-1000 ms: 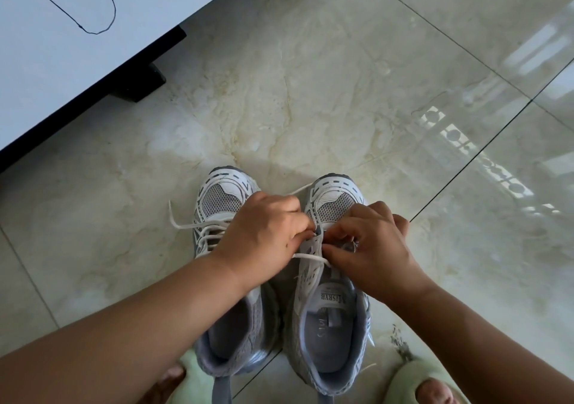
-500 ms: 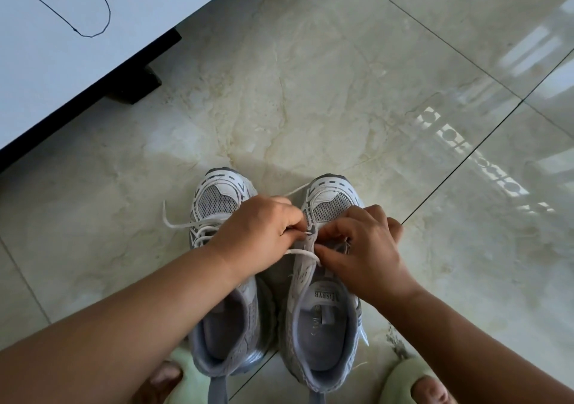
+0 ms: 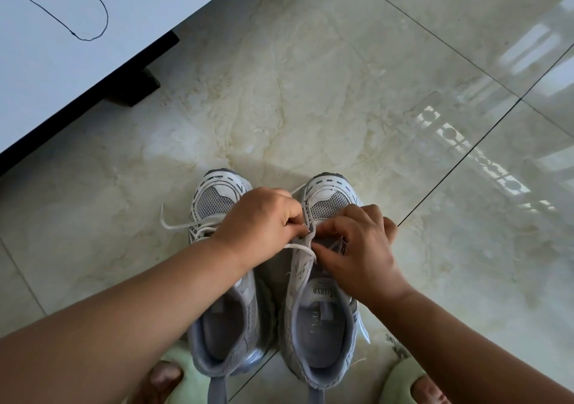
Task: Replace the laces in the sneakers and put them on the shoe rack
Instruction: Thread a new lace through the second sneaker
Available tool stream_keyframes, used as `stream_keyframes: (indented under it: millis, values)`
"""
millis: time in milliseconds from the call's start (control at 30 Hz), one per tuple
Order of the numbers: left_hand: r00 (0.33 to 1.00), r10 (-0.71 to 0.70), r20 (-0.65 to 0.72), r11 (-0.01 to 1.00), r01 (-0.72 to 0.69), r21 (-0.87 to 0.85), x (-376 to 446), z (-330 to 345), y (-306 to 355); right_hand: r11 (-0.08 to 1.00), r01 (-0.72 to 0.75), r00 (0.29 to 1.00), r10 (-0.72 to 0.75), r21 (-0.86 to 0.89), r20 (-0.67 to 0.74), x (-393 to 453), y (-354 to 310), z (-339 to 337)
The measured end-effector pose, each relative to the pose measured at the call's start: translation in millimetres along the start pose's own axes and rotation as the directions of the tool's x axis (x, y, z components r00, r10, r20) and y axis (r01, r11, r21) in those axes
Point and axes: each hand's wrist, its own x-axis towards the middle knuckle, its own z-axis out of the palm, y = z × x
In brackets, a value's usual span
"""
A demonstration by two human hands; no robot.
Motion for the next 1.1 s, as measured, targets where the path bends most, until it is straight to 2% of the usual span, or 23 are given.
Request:
stream_keyframes:
  millis: [100, 233, 333, 467, 667, 733, 800, 867, 967, 1033, 1100]
  values:
    - [0.997, 0.002, 0.073, 1.000, -0.002, -0.011, 6, -1, -2, 0.999, -0.028, 1.000, 0.028, 0.026, 0.014, 0, 2, 4]
    - [0.989, -0.001, 0.150, 0.995, 0.017, -0.102, 7, -3, -4, 0.993, -0.099, 0.991, 0.104, 0.064, -0.084, -2, -1, 14]
    - [0.979, -0.014, 0.201, 0.998, 0.026, -0.058, -1, -6, -1, 0.990, -0.104, 0.988, 0.113, 0.091, -0.109, -2, -1, 16]
    - [0.975, -0.130, 0.178, 0.985, 0.106, 0.140, -16, -8, 23, 0.981, -0.047, 0.995, 0.063, 0.186, -0.080, 1, 0, 8]
    - [0.957, -0.289, 0.007, 0.947, 0.284, 0.146, -17, 4, 37, 0.983, 0.047, 0.999, -0.046, 0.176, -0.004, 0, 8, -11]
    - [0.939, -0.344, -0.013, 0.935, 0.344, 0.084, -19, 9, 37, 0.988, 0.051, 0.999, -0.052, 0.149, 0.002, -2, 10, -18]
    - [0.926, -0.378, 0.003, 0.925, 0.378, 0.035, -20, 14, 34, 0.980, 0.027, 1.000, -0.029, 0.197, 0.007, -3, 11, -21]
    - [0.884, -0.457, 0.102, 0.888, 0.459, 0.001, -16, 9, 32, 0.961, 0.004, 1.000, -0.004, 0.277, -0.002, -3, 12, -20]
    - [0.792, -0.554, 0.257, 0.789, 0.598, -0.142, 2, 3, 28, 0.959, 0.005, 1.000, -0.005, 0.282, 0.000, -3, 10, -16]
    - [0.767, -0.594, 0.243, 0.713, 0.642, -0.284, 14, 8, 19, 0.958, 0.031, 0.999, -0.032, 0.284, 0.000, -4, 6, -14]
    - [0.765, -0.624, 0.161, 0.680, 0.633, -0.370, 22, 14, 10, 0.954, 0.056, 0.998, -0.057, 0.294, -0.006, -5, 4, -12]
